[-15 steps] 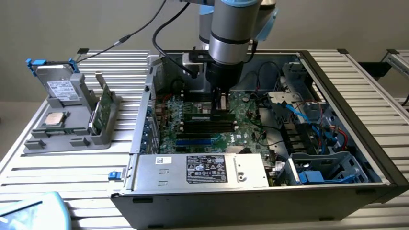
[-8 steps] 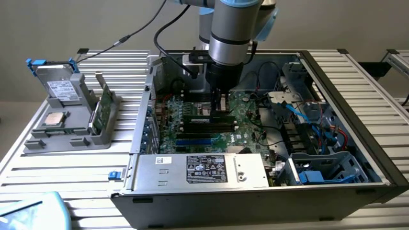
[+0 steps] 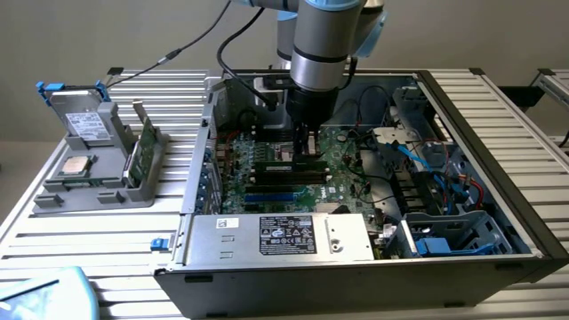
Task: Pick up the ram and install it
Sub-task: 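Insert the ram into the slot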
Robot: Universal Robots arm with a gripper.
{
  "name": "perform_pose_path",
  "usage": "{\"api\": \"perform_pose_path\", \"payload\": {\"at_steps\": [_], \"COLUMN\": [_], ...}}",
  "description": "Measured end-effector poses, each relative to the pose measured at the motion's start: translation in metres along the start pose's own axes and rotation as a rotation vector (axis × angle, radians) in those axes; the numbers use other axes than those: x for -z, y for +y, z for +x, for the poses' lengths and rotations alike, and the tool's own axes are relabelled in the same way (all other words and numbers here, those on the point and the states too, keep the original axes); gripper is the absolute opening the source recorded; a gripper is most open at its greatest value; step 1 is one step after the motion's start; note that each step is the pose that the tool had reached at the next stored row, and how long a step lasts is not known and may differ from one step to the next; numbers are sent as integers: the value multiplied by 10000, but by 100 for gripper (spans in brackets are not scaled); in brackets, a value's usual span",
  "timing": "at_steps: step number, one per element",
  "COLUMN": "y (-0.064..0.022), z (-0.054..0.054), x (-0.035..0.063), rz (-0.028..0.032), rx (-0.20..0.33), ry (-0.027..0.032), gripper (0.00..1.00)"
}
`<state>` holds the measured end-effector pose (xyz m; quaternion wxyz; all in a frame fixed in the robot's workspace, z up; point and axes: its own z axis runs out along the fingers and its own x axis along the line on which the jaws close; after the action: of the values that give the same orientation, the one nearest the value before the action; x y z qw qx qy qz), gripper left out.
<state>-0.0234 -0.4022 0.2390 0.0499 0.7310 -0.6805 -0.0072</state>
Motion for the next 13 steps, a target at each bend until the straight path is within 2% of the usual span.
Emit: {"api": "perform_pose_path", "payload": {"at_steps": [13], "y": [-24], "z": [-19], "x": [-83], "rz": [7], "rx": [119], "ry": [9], "gripper": [14]}}
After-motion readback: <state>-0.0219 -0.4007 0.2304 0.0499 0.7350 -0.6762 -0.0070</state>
